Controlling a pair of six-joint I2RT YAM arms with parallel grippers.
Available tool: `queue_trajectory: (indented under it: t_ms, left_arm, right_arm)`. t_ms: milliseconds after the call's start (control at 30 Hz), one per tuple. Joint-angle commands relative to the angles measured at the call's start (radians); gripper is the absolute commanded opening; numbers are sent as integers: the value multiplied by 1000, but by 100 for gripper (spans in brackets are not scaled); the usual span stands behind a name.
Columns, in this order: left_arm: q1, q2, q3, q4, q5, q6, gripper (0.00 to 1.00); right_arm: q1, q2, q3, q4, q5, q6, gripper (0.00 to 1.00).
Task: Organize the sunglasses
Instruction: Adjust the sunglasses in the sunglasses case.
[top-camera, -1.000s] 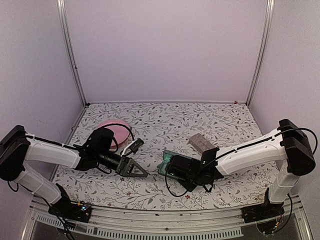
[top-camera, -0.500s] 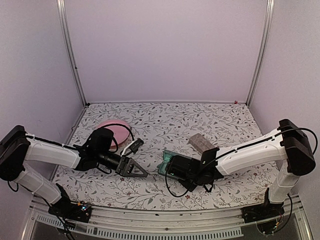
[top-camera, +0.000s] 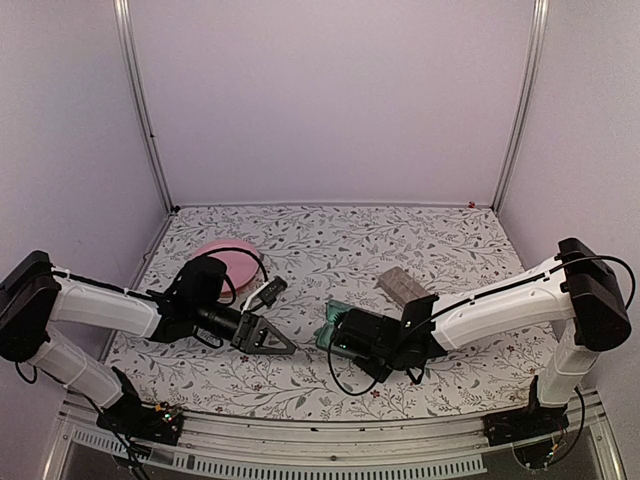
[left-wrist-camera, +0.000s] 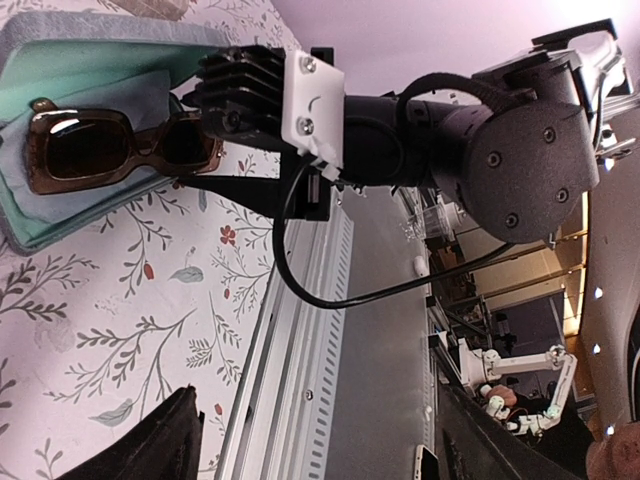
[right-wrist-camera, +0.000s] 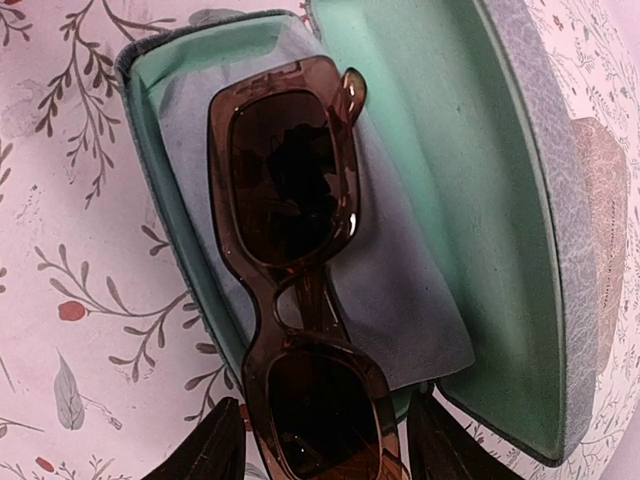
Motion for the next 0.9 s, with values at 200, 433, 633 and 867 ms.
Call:
queue_trajectory:
  t_ms: [200, 433, 633, 867]
  left_arm:
    - [9, 20, -9, 25, 13, -4, 81]
    - [9, 25, -7, 28, 14, -4, 81]
    - [9, 25, -5, 31, 12, -7, 81]
    - [9, 32, 3, 36, 15, -8, 81]
  right_arm:
    - [-5, -79, 3, 16, 15, -9, 60]
    - [-7, -60, 5, -26, 27, -5, 59]
    - [-7, -166, -50, -21, -30, 50, 58]
    - [-38, -306, -157, -10, -145, 190, 56]
